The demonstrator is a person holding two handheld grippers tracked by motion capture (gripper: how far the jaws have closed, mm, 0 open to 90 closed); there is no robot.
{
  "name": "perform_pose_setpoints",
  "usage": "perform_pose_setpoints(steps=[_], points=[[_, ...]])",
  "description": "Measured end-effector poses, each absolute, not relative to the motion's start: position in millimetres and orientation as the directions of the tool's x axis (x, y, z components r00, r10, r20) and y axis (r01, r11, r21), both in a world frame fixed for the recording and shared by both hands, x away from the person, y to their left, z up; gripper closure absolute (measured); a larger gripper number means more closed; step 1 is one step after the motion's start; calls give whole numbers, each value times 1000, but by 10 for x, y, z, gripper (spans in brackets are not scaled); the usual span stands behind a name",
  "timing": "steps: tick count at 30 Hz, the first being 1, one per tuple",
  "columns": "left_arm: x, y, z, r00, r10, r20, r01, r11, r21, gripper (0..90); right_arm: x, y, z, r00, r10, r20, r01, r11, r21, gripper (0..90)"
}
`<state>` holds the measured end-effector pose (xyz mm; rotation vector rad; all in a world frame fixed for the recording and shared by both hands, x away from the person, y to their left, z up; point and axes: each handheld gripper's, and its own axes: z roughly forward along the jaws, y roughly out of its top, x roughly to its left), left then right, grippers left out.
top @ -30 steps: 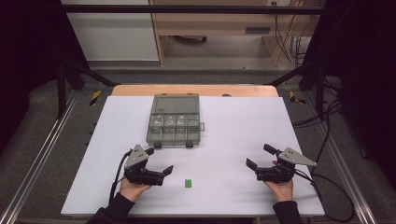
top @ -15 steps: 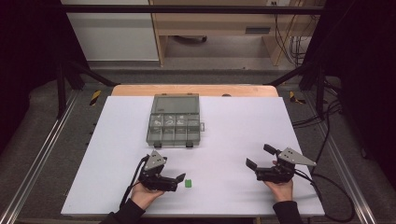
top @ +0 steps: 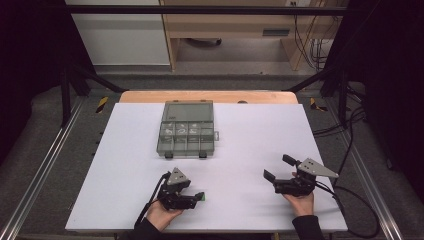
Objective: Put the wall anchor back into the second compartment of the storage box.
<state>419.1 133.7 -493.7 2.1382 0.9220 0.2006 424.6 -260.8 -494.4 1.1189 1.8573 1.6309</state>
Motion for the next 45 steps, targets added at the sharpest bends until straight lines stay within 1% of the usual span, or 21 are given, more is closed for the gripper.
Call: perform_pose_setpoints(steps=[9,18,21,23,26,28,29,31,39,43,45], points=[[4175,1282,-4967,710,684,-166,584,-441,681,505,4248,-2609,-4944,-583,790,189,290,-14,957,4],[4145,1249,-4951,705,695,-144,587,-456,669,567,4249,-2609,-4945,-583,790,189,291,-14,957,4],[4110,1208,-4945,705,700,-119,580,-471,665,590,4250,-2610,-4944,-582,791,190,293,-13,956,4],[4095,1189,-4941,705,698,-123,582,-471,663,627,4250,-2610,-4944,-582,791,190,294,-14,956,4],[4081,1177,-4936,704,700,-118,581,-473,662,646,4250,-2610,-4944,-582,791,191,294,-14,956,4],[4071,1166,-4933,701,703,-118,584,-471,661,685,4253,-2611,-4946,-583,790,190,296,-11,955,4],[4068,1162,-4932,700,704,-119,585,-470,661,685,4253,-2611,-4946,-583,790,190,296,-11,955,4],[4064,1153,-4937,692,713,-113,593,-472,652,720,4253,-2610,-4947,-584,789,191,296,-12,955,4],[4056,1134,-4939,683,723,-104,595,-469,653,745,4255,-2610,-4947,-584,789,191,297,-12,955,4],[4047,1112,-4942,681,728,-85,589,-475,654,783,4254,-2612,-4946,-582,790,192,298,-12,954,4],[4048,1114,-4943,678,730,-81,589,-475,654,816,4256,-2610,-4947,-582,790,192,299,-12,954,4]])
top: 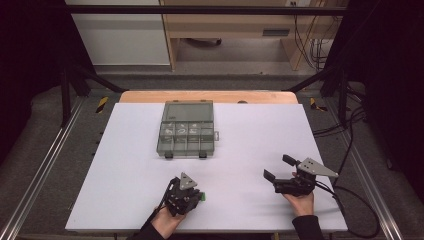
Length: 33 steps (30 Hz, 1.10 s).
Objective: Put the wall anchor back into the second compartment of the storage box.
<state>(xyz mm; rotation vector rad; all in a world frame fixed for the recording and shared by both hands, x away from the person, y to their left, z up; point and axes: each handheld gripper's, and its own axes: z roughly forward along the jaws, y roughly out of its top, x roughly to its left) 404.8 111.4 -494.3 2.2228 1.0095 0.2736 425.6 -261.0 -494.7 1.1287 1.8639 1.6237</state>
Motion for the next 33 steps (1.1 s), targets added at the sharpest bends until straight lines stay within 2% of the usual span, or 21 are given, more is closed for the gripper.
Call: perform_pose_setpoints(steps=[14,33], points=[[4098,1186,-4943,678,724,-124,601,-450,661,844,4253,-2614,-4943,-583,789,193,299,-13,954,4],[4245,1443,-4520,680,724,-111,535,-387,751,844,4248,-2612,-4943,-579,795,182,290,-8,957,3]])
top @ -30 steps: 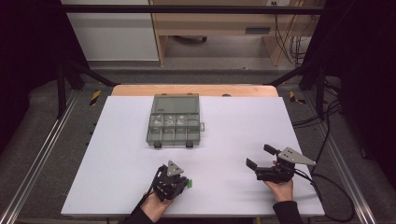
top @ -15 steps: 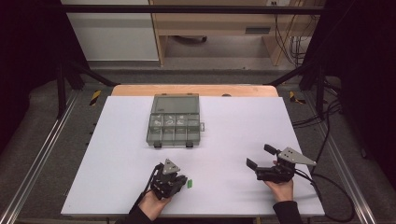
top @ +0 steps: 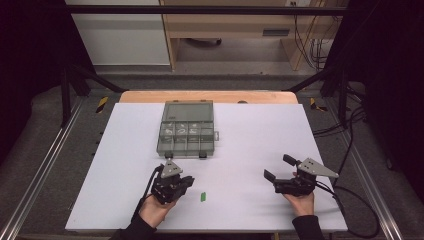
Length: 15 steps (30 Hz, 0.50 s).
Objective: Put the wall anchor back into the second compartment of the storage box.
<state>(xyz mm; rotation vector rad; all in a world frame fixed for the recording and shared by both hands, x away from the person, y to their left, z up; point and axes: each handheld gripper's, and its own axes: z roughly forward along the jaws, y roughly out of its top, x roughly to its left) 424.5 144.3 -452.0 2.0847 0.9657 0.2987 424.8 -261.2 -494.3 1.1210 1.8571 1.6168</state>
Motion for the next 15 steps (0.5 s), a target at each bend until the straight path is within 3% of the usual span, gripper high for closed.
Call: perform_pose_setpoints(steps=[15], points=[[4676,1662,-4217,657,747,-102,497,-328,803,842,4250,-2611,-4947,-584,793,175,290,2,957,3]])
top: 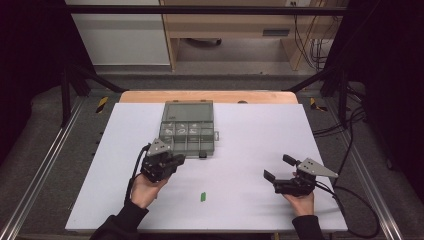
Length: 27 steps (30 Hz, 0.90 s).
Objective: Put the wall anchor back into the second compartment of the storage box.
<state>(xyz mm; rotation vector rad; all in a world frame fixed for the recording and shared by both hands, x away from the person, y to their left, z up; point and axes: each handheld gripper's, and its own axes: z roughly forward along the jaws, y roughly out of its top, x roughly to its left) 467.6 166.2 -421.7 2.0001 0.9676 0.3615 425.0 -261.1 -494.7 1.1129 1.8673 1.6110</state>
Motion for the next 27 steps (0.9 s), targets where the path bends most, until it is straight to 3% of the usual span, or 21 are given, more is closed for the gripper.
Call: perform_pose_setpoints(steps=[8,11,27], points=[[4958,1666,-4153,653,753,-82,487,-334,807,842,4250,-2611,-4947,-586,791,176,290,2,957,3],[5075,1684,-4128,665,738,-113,488,-315,814,842,4253,-2611,-4949,-585,792,172,287,4,958,3],[5669,1732,-4176,607,794,-39,489,-335,806,842,4255,-2611,-4950,-587,791,171,286,5,958,3]])
